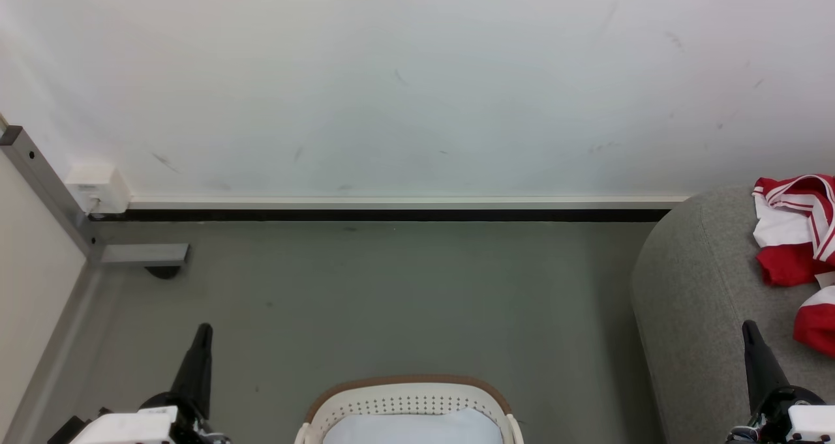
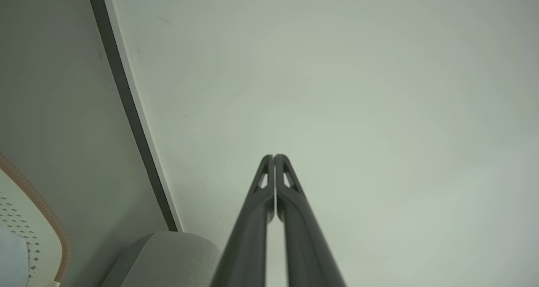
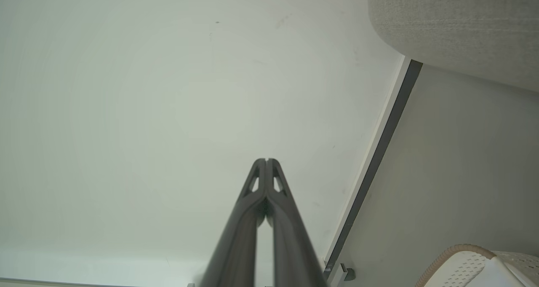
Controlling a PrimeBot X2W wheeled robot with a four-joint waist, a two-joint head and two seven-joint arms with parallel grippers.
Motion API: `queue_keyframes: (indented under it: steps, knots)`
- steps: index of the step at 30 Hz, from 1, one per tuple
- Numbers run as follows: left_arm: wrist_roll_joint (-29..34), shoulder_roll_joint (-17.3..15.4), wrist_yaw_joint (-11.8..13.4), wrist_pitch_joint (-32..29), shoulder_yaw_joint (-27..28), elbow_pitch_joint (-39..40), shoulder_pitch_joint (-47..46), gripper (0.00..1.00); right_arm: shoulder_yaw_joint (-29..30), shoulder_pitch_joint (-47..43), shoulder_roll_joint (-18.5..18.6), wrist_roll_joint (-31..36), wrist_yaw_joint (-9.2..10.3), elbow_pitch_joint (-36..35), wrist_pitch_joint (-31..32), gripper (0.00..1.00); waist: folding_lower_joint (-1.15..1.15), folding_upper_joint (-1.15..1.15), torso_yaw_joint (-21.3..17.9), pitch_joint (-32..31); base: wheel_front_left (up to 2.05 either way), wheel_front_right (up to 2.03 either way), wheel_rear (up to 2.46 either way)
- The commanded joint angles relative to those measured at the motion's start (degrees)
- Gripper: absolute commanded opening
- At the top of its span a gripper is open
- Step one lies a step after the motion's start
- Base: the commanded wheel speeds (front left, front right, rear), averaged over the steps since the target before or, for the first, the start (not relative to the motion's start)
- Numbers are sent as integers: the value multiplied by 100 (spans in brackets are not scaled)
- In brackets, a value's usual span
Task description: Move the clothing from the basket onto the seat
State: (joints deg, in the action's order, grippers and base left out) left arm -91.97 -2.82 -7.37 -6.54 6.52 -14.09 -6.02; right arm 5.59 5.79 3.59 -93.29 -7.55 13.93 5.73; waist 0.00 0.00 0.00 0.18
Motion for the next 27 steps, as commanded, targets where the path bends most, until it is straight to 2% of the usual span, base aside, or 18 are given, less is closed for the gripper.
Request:
queue_keyframes:
  steps: [1, 27]
  knots:
    - [-79, -8, -29, -22, 14, -4, -48, 0, 15, 62, 0, 15, 12, 13, 22, 0, 0, 0, 0, 0, 0, 0, 0]
    - [-80, -9, -28, -21, 13, -3, -48, 0, 46, 66, -23, 45, 12, 16, 45, 0, 0, 0, 0, 0, 0, 0, 0]
